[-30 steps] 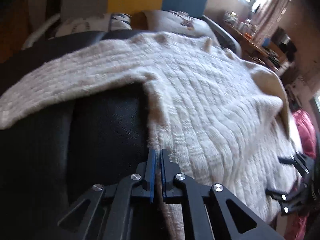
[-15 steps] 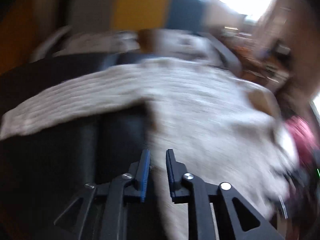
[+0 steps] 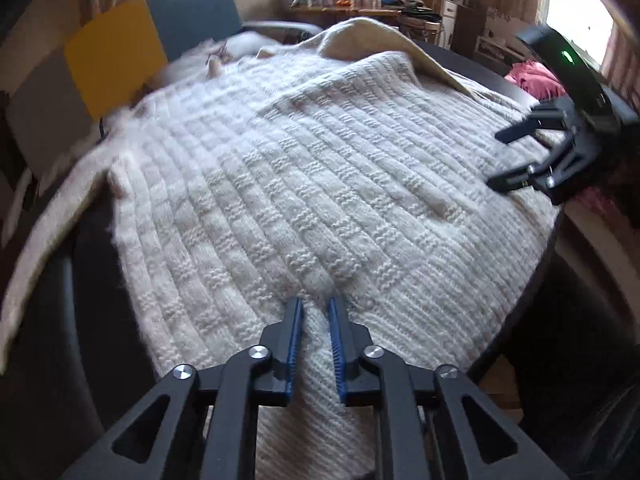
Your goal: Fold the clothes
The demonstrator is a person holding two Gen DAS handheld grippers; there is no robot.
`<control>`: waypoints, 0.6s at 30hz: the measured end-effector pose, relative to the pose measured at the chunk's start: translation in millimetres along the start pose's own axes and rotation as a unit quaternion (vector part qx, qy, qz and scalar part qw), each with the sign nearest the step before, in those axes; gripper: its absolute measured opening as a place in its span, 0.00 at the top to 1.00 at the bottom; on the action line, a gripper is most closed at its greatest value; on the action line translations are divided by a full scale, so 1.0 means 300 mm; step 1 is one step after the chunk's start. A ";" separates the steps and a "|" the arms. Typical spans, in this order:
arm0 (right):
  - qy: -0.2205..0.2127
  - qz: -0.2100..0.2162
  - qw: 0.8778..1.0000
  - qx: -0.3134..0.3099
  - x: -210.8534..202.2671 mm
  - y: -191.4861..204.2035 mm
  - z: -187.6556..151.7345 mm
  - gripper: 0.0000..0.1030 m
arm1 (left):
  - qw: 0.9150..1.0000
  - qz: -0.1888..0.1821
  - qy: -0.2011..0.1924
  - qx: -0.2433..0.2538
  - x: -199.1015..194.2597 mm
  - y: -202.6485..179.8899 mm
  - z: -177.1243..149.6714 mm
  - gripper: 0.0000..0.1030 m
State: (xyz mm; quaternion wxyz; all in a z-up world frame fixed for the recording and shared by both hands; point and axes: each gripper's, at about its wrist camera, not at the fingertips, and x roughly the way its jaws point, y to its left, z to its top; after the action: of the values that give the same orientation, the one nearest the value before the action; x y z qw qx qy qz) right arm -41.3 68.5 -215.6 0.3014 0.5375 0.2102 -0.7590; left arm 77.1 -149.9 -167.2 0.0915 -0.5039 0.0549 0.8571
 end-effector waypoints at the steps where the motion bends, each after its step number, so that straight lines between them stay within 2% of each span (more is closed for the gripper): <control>1: -0.001 0.001 1.000 0.000 -0.003 0.004 -0.006 0.11 | 1.000 -0.009 0.005 -0.011 -0.005 0.020 0.002 0.89; 5: -0.004 0.025 1.000 0.014 -0.022 -0.008 -0.021 0.08 | 0.997 -0.056 0.004 -0.048 -0.034 0.076 0.037 0.88; 9: -0.034 0.060 0.997 0.018 -0.102 -0.039 0.006 0.08 | 0.986 -0.100 -0.057 -0.118 -0.057 0.153 0.113 0.83; 11: -0.051 0.074 0.996 0.020 -0.119 -0.042 0.056 0.08 | 0.987 -0.078 -0.046 -0.135 -0.019 0.181 0.144 0.83; 12: -0.052 0.078 0.995 0.022 -0.111 -0.044 0.078 0.08 | 0.988 -0.062 -0.022 -0.138 0.019 0.189 0.150 0.83; 14: -0.026 0.075 0.996 0.027 -0.041 -0.047 0.111 0.08 | 0.990 -0.047 0.008 -0.135 0.088 0.195 0.145 0.84; 16: 0.014 0.058 0.998 0.021 0.049 -0.030 0.120 0.04 | 0.990 -0.059 0.014 -0.124 0.083 0.203 0.166 0.83; 18: 0.010 0.053 0.998 -0.013 0.035 -0.006 0.121 0.00 | 0.991 -0.074 -0.009 -0.115 0.050 0.228 0.208 0.83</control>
State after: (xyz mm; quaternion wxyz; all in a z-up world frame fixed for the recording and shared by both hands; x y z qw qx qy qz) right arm -70.0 44.1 -213.3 0.3463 0.5516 0.1942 -0.7335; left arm 2.3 -203.5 -149.8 0.0968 -0.5060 -0.0827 0.8531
